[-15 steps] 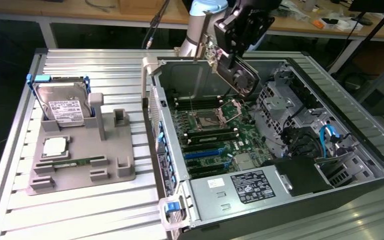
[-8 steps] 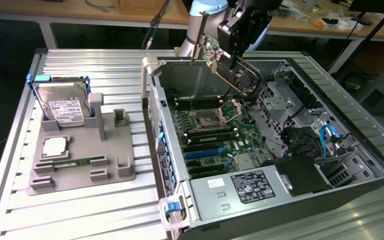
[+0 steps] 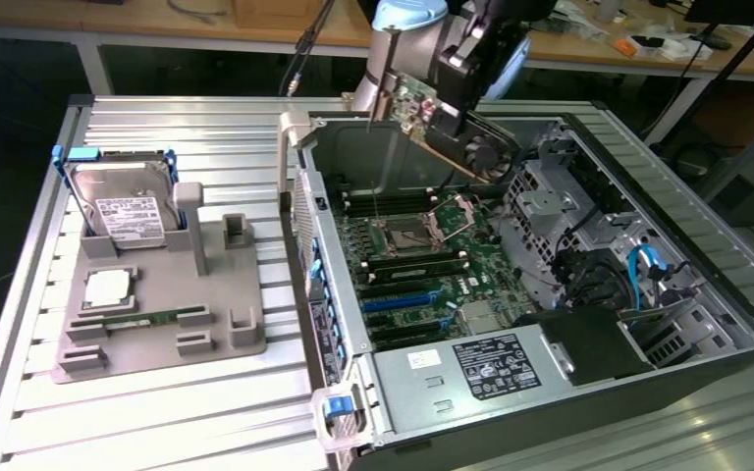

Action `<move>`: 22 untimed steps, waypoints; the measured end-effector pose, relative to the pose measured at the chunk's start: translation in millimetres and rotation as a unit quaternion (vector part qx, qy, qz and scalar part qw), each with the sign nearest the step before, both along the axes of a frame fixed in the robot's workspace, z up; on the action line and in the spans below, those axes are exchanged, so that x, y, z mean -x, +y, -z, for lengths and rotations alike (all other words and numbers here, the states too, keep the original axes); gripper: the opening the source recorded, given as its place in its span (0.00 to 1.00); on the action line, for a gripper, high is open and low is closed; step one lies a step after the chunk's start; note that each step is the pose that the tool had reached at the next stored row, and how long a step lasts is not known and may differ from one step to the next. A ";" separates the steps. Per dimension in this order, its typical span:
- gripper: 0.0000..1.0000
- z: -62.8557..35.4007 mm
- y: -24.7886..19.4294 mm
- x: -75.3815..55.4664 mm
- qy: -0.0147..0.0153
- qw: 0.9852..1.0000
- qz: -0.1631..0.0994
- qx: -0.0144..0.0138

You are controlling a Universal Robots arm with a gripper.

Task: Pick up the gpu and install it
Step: 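Pick up the gpu and move the gpu toward the slot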

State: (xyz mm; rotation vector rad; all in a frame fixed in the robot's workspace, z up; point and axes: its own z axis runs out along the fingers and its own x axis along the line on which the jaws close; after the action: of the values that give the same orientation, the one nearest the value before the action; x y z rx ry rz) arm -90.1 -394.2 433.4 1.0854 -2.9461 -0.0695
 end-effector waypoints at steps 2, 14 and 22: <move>0.27 0.0 0.0 -0.5 0.000 1.000 -0.018 0.000; 0.27 0.3 0.0 -3.8 0.000 0.993 -0.114 0.000; 0.27 0.5 0.0 -5.1 0.000 0.982 -0.190 0.000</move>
State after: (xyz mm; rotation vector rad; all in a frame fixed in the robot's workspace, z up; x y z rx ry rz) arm -85.0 -394.2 432.8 1.6206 -2.6794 -0.0677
